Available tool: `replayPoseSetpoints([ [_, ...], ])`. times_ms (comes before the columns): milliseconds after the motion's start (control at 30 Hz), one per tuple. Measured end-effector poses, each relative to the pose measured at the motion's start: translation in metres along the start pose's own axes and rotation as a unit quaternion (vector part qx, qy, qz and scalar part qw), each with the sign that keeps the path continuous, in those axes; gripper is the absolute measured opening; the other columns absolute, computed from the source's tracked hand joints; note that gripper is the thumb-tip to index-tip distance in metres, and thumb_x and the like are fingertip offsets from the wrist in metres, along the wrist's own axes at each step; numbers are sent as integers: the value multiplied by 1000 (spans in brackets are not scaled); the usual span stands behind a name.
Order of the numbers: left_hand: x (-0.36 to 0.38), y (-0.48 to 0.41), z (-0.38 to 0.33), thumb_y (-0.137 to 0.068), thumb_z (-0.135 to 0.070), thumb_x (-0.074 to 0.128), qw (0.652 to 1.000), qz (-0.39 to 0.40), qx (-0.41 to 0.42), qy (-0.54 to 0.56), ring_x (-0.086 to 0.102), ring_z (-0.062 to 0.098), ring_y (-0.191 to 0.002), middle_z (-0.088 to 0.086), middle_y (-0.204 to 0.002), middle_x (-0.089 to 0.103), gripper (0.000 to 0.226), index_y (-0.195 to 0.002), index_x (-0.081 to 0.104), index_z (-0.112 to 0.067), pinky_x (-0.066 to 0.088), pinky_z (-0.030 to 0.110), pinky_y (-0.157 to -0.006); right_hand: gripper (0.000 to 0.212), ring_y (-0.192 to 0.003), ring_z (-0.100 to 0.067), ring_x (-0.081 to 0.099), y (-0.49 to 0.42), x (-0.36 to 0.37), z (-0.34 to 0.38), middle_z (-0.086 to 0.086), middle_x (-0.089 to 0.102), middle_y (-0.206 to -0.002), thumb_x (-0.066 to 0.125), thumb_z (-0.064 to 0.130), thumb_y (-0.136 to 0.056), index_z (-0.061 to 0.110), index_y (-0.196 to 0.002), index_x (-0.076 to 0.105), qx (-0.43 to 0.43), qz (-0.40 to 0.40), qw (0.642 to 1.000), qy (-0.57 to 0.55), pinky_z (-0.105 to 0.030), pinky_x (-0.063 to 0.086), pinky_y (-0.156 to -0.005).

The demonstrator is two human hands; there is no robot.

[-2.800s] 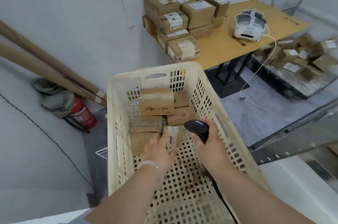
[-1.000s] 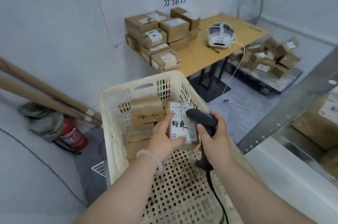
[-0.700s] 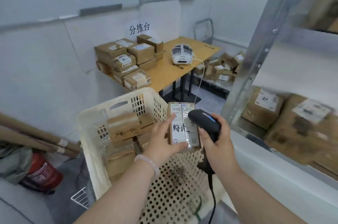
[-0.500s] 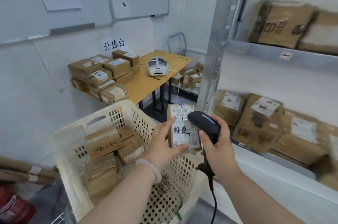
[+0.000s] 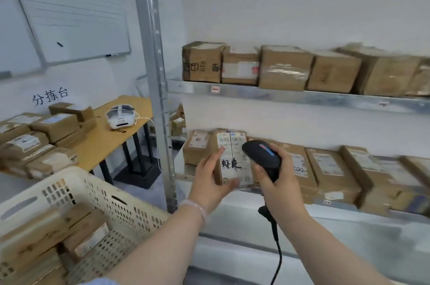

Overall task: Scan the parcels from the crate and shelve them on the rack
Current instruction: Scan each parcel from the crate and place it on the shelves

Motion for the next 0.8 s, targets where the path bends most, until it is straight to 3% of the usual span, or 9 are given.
replayPoseSetpoints([
  [100, 46, -1, -23, -75, -27, 87, 1000, 18, 5, 6, 41, 16, -137, -2, -146, 37, 88, -145, 37, -45, 38, 42, -115, 56, -99, 13, 55, 8, -54, 5, 43, 53, -111, 66, 23, -92, 62, -120, 37, -3, -23, 999, 36, -4, 44, -70],
  [167, 75, 0, -38, -75, -25, 87, 999, 32, 13, 3, 40, 14, -136, -4, -144, 37, 88, -143, 36, -49, 36, 37, -116, 52, -101, 7, 57, 15, -86, 5, 36, 56, -113, 66, 25, -93, 56, -124, 38, 1, -28, 998, 52, -9, 46, -74],
  [267, 116, 7, -60, -76, -19, 86, 998, 49, 24, 11, 42, 10, -132, -5, -143, 37, 88, -144, 38, -47, 36, 26, -112, 50, -99, 13, 54, 26, -128, 8, 32, 55, -112, 65, 26, -92, 54, -124, 38, 0, -43, 996, 83, -4, 42, -71],
  [367, 152, 17, -79, -77, -17, 86, 997, 73, 28, 15, 43, 12, -132, -4, -142, 39, 88, -146, 39, -44, 37, 29, -114, 48, -95, 16, 53, 36, -166, 12, 32, 55, -107, 64, 25, -93, 52, -124, 39, 2, -61, 994, 88, -1, 41, -68],
  [433, 174, 24, -86, -76, -14, 86, 996, 83, 28, 26, 42, 13, -134, -1, -143, 38, 87, -146, 40, -41, 37, 16, -109, 48, -97, 19, 50, 42, -188, 13, 32, 53, -108, 64, 24, -93, 52, -122, 37, -2, -73, 993, 94, 1, 38, -70],
  [500, 192, 31, -92, -76, -14, 86, 995, 87, 26, 31, 40, 10, -134, -1, -145, 37, 86, -145, 42, -40, 33, 3, -99, 51, -98, 21, 49, 47, -207, 14, 32, 50, -109, 64, 24, -94, 58, -117, 34, 2, -77, 992, 101, 2, 37, -71],
  [600, 214, 40, -101, -76, -15, 86, 995, 94, 24, 27, 40, 6, -130, -3, -146, 36, 84, -142, 42, -43, 32, 9, -101, 57, -95, 23, 49, 56, -227, 13, 33, 49, -106, 62, 25, -94, 70, -106, 30, 21, -73, 991, 108, 3, 38, -68],
  [667, 226, 44, -107, -76, -13, 86, 994, 98, 22, 37, 43, 6, -127, -3, -143, 36, 85, -139, 40, -47, 34, 2, -96, 58, -94, 21, 50, 62, -238, 11, 31, 51, -105, 62, 26, -95, 73, -104, 29, 33, -75, 990, 113, 2, 40, -66],
  [800, 244, 51, -115, -76, -13, 86, 994, 107, 22, 29, 45, 15, -133, -1, -142, 39, 86, -142, 40, -43, 40, 31, -113, 50, -92, 7, 57, 69, -256, 7, 20, 58, -110, 61, 28, -95, 64, -112, 31, 47, -89, 987, 124, -3, 42, -64],
])
Point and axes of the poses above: each hand's wrist, its own y-axis away from the middle knuckle, its own x-axis out of the palm, z = x × y, the point moved 2 cm from there along -y, towards the middle knuckle
